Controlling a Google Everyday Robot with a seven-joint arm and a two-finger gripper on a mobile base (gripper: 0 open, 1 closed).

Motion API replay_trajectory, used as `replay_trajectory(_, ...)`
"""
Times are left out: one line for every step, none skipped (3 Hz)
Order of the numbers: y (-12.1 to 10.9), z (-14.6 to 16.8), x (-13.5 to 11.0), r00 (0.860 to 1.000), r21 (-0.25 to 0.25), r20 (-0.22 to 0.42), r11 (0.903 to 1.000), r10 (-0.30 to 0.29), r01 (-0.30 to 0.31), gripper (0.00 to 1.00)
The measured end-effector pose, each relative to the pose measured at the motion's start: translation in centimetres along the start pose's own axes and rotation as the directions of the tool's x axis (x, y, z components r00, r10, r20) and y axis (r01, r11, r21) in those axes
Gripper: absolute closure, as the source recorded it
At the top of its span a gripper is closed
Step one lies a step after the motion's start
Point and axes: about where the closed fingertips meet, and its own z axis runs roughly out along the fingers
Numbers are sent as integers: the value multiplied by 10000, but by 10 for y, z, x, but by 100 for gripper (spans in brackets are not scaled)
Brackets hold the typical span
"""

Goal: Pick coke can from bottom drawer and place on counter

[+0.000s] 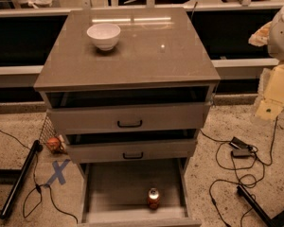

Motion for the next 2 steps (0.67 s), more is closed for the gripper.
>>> replay_trajectory(0, 0, 0, 10000, 0, 0, 10000, 0, 0, 0)
replay_trajectory(-3, 45, 8, 9985, -765, 461, 9967, 289, -253, 0)
